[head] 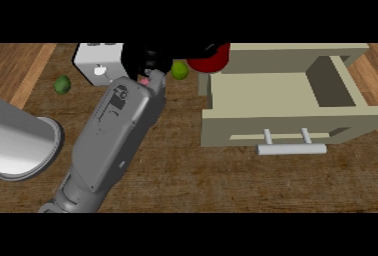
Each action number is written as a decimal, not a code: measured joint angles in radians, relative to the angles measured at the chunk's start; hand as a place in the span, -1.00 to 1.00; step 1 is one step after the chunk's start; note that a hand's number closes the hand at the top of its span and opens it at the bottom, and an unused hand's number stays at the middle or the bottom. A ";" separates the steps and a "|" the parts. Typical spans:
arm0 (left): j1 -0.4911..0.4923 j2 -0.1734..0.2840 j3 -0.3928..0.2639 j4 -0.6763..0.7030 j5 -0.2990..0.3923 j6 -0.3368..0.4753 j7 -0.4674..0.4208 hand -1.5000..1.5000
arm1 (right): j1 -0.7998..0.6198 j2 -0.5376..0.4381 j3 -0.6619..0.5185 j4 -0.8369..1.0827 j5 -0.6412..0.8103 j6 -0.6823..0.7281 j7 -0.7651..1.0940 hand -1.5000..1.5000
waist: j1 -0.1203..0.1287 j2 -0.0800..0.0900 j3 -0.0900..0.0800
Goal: Pick up the can, place it into the drawer and close the drawer
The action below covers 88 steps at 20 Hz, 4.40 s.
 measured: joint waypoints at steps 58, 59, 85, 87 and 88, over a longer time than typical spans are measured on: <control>-0.412 0.000 -0.494 0.684 0.701 0.282 -0.375 -1.00 | -0.151 -0.048 0.009 -0.021 0.061 -0.016 0.036 -1.00 | -0.071 0.021 0.002; -0.411 0.000 -0.496 0.681 0.706 0.282 -0.377 -1.00 | -0.151 -0.055 0.000 -0.034 0.085 -0.005 0.017 -1.00 | -0.070 0.020 0.002; -0.443 0.007 -0.488 0.628 0.779 0.294 -0.433 -1.00 | -0.512 -0.075 0.492 0.110 1.121 -0.104 -0.250 -1.00 | 0.024 0.007 0.000; -0.440 0.009 -0.486 0.620 0.770 0.302 -0.419 -1.00 | -0.559 -0.076 0.536 0.179 1.203 -0.148 -0.268 -1.00 | 0.032 0.005 0.000; -0.445 0.014 -0.484 0.621 0.765 0.305 -0.411 -1.00 | -0.591 -0.083 0.549 0.216 1.236 -0.164 -0.272 -1.00 | 0.034 0.005 0.000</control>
